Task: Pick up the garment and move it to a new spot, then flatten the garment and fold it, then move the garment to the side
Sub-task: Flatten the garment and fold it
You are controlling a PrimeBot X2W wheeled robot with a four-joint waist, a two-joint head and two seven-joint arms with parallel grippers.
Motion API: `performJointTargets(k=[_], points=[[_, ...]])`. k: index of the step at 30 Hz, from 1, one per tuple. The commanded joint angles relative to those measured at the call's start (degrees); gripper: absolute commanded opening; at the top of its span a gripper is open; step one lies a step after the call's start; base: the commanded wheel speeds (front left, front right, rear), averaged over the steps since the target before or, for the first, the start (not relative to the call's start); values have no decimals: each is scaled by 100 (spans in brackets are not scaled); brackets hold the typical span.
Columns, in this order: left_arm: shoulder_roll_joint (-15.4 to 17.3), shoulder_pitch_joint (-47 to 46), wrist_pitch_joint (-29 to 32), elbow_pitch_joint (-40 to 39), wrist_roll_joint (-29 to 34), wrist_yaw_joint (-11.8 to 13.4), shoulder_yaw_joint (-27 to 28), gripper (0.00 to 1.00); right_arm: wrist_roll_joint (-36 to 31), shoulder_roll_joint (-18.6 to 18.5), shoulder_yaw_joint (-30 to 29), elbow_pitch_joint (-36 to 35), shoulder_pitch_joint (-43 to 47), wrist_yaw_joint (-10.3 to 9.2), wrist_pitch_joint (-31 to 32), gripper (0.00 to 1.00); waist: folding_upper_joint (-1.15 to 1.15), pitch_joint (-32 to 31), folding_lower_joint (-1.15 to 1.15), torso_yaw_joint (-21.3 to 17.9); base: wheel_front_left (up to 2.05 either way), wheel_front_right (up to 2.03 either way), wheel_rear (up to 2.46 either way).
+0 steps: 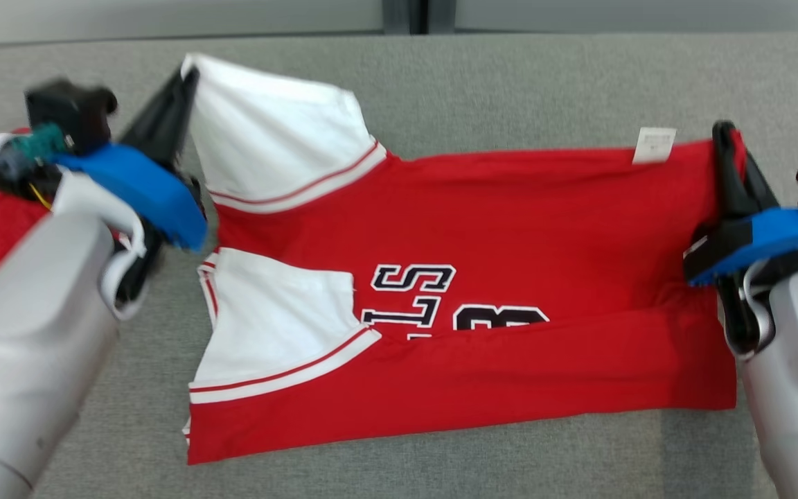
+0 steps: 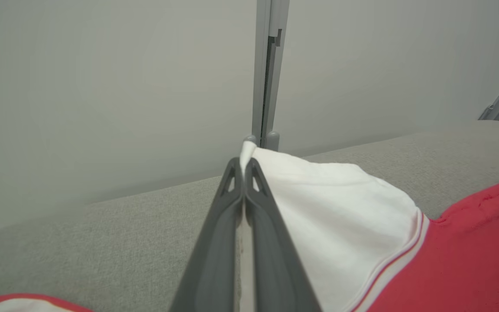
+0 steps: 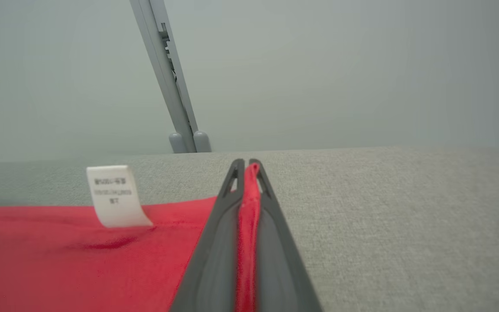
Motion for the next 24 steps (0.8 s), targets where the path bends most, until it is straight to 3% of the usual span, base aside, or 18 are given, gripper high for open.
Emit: performJointTargets(k=[1, 12, 24], points=[[-51, 247, -24, -77, 113, 12, 142, 0, 31, -14, -17, -80, 219, -4, -1, 0, -1, -143, 1, -26, 0, 0, 0], [-612, 2526, -26, -835, 825, 12, 1336, 0, 219, 44, -136, -385, 1630, -4, -2, 0, -1, -870, 1, 148, 0, 0, 0], [-1084, 3908, -26, -1246, 1273, 11, 2105, 0, 263, 332, -427, -206, 2253, -3, -2, 0, -1, -1312, 1, 273, 0, 0, 0]])
